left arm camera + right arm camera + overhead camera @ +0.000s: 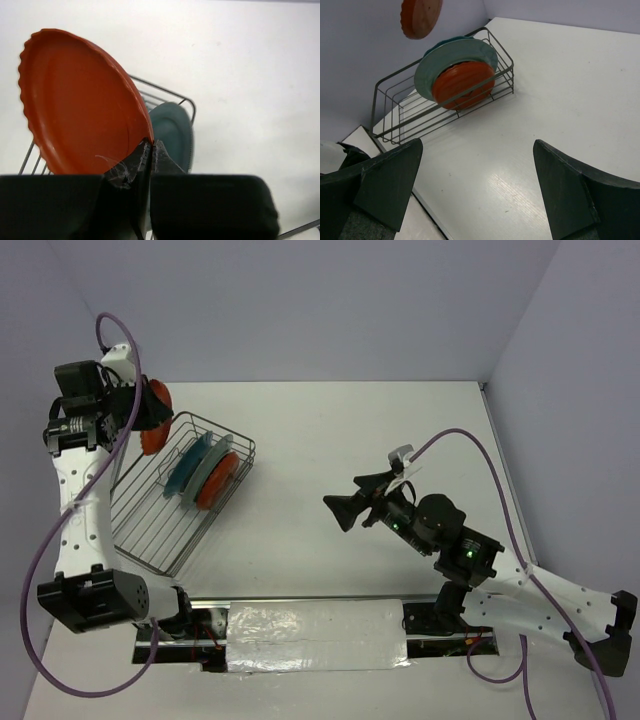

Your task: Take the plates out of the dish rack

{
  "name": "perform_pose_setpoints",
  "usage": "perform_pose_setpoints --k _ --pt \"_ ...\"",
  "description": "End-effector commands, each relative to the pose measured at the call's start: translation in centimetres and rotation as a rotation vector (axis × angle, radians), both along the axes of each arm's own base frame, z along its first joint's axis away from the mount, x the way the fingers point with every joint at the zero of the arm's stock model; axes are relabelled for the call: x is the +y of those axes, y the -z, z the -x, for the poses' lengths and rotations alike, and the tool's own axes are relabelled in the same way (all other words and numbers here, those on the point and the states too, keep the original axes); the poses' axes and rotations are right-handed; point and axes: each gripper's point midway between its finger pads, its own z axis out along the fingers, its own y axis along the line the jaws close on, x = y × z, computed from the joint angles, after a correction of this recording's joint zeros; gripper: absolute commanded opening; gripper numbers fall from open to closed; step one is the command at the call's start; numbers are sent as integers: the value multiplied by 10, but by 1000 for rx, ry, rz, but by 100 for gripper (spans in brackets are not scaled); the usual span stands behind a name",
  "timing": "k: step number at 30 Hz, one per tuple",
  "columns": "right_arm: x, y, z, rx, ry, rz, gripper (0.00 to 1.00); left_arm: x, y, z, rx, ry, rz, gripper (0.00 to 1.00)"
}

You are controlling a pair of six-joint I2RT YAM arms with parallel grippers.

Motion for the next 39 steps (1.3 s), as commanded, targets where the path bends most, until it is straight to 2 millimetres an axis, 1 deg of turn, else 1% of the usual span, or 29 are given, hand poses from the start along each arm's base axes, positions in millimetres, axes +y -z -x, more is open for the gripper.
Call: perform_pose_setpoints --k 1,2,3,4,5,6,8,9,10,11,12,13,14,15,16,17,18,19,21,22,23,24,25,26,27,28,33,34,39 --pt "-1 -22 -3 -32 14 -23 98 -15 -53 -2 -176 53 35 0" --pt "-2 -22 -4 -32 18 -23 98 -19 -58 0 -199 59 29 0" --pt "-3 -21 -5 -28 29 -23 98 -31 -60 1 -211 89 19 0" --pt "-5 -21 -6 -27 40 -26 98 -33 -60 -2 -221 77 -18 0" --pt "-6 -22 -6 -24 46 -31 98 -56 -61 -1 -228 127 -37 0" --pt "-10 -21 -9 -19 74 -35 98 -56 -60 -6 -229 91 -86 0" --pt "-19 -19 -15 0 135 -42 98 -81 -55 -10 -223 130 -129 0" --pt "-32 -15 -23 28 220 -50 98 -107 -56 -8 -232 189 -129 0" --pt "-39 -10 -26 46 267 -40 98 -116 -55 -9 -231 187 -131 0" --pt "-47 -7 -31 60 321 -39 98 -143 -54 -9 -241 245 -129 0" --pt "-63 -5 -38 85 429 -71 98 -154 -55 -9 -250 259 -135 0" --pt "-72 2 -40 108 481 -59 98 -161 -53 -12 -252 244 -159 0" --pt "-81 2 -43 121 534 -71 98 -189 -46 -8 -245 300 -168 0" --pt "-99 8 -45 156 631 -94 98 -201 -46 -8 -250 316 -179 0" --pt "-108 6 -45 167 676 -117 98 -210 -37 -12 -236 313 -213 0" --pt "-116 7 -44 179 711 -134 98 -234 -36 -4 -243 361 -225 0" --pt "-126 13 -43 191 749 -124 97 -243 -36 -3 -249 369 -238 0" --pt "-140 9 -41 202 812 -204 97 -259 -27 1 -241 390 -263 0" --pt "-155 13 -37 214 862 -233 96 -276 -19 2 -251 402 -269 0" --pt "-165 10 -35 213 887 -283 96 -283 -11 2 -247 409 -280 0" --pt "-169 10 -33 215 896 -298 96 -296 5 11 -232 436 -301 0" --pt "-173 11 -31 218 906 -300 96 -305 8 10 -253 436 -294 0" --pt "-178 9 -29 216 913 -327 96 -318 20 16 -246 458 -305 0" --pt "-180 8 -27 213 913 -335 96 -323 39 19 -222 469 -324 0" --pt "-180 6 -27 208 908 -348 96 -330 46 19 -219 471 -321 0" --pt "-181 7 -27 203 901 -342 96 -343 65 25 -192 496 -344 0" --pt "-178 6 -28 197 890 -348 95 -362 132 28 -109 517 -420 0" --pt "-178 7 -28 198 892 -347 95 -365 137 27 -113 516 -415 0" --pt "-175 4 -28 192 864 -376 95 -359 179 24 -49 496 -485 0"
